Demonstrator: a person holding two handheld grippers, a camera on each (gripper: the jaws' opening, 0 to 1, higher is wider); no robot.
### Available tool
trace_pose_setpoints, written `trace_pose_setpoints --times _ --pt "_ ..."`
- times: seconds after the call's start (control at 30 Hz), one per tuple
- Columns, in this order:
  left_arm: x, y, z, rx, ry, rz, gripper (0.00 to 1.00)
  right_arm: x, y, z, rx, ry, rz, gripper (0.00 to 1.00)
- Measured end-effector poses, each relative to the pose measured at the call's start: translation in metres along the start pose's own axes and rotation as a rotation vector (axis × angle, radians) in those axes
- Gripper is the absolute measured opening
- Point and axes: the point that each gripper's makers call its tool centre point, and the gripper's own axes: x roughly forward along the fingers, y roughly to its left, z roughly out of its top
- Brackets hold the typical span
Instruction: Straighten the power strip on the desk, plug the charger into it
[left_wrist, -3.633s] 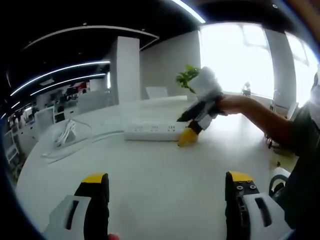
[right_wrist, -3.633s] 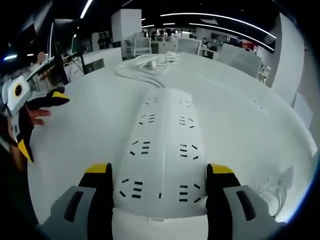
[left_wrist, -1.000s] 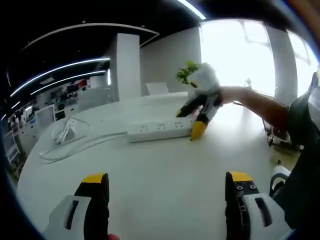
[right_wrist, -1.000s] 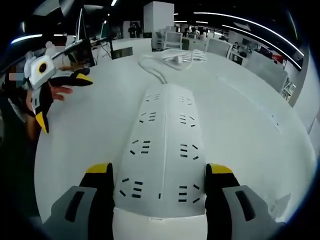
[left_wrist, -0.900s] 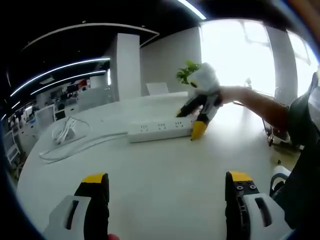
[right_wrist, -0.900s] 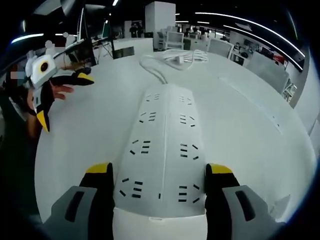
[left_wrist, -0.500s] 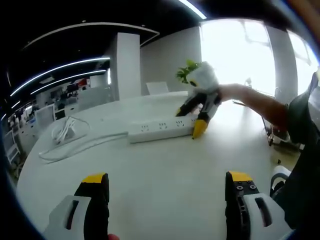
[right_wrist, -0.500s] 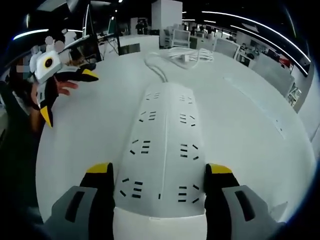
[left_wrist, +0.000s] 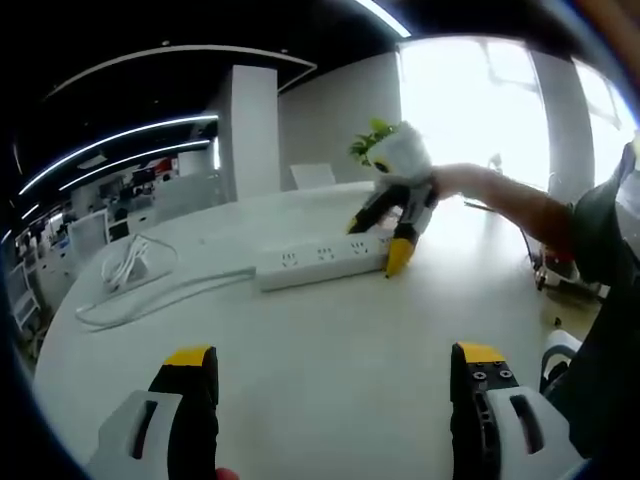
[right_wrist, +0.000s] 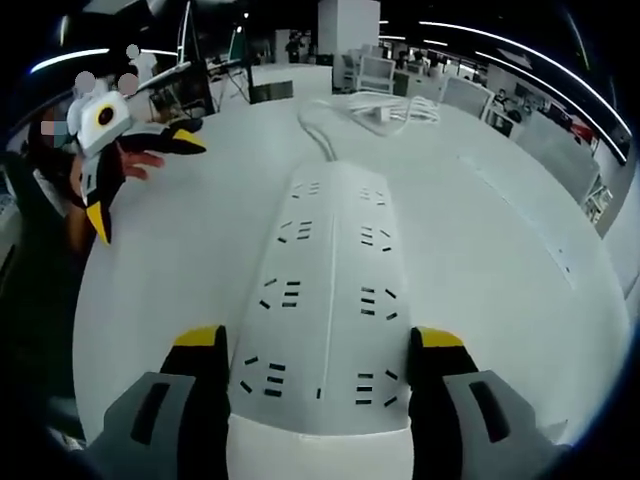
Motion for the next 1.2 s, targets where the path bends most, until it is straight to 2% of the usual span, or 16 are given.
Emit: trace_pose_setpoints --times 1.2 --pt "0.004 -0.003 0.000 0.006 0.004 0.000 1.00 -0.001 -0.013 -0.006 -0.125 0.054 0.109 0.71"
